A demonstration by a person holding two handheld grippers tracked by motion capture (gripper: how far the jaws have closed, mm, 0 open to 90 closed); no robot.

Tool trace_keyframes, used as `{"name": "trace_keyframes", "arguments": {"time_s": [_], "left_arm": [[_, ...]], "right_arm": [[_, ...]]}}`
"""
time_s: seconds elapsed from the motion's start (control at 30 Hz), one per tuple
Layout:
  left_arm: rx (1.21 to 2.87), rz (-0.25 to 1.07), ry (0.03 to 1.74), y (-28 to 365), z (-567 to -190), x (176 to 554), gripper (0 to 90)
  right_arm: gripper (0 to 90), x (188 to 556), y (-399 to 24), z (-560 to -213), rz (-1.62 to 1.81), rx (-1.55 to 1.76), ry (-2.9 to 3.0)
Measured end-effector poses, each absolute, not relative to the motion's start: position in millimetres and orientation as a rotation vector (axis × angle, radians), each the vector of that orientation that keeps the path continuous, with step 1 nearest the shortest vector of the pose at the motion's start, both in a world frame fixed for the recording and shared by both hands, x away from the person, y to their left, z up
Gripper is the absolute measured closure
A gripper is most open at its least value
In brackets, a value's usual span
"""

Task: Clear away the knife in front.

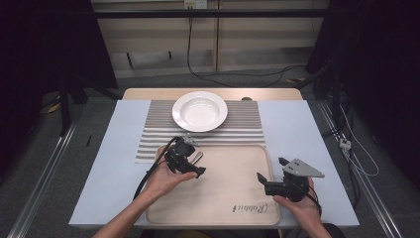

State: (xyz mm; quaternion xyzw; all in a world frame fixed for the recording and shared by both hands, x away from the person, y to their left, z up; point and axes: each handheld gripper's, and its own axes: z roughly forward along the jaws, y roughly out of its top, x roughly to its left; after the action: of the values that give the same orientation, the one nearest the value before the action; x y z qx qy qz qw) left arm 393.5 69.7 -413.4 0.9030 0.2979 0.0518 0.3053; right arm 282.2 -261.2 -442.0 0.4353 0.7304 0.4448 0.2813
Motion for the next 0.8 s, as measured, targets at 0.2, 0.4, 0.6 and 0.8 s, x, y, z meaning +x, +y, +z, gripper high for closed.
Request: {"name": "trace_keyframes", "arguments": {"time_s": [0.2,0.4,0.6,0.8], "left_arm": [[2.310,0.155,0.734,75,-414,393,31.2],[2.404,0.198,0.701,69,-427,394,71.6],[2.454,0.207,0.694,66,-433,396,88.2],[2.480,0.253,0.705,68,-432,398,90.0]], "right_arm": [[8.4,281,-261,-442,1.198,1.166,1.958],[8.4,283,-262,-442,1.203,1.175,1.960],[8.4,282,-261,-442,1.200,1.165,1.959],[8.4,282,-261,-442,1.191,1.166,1.957]]}}
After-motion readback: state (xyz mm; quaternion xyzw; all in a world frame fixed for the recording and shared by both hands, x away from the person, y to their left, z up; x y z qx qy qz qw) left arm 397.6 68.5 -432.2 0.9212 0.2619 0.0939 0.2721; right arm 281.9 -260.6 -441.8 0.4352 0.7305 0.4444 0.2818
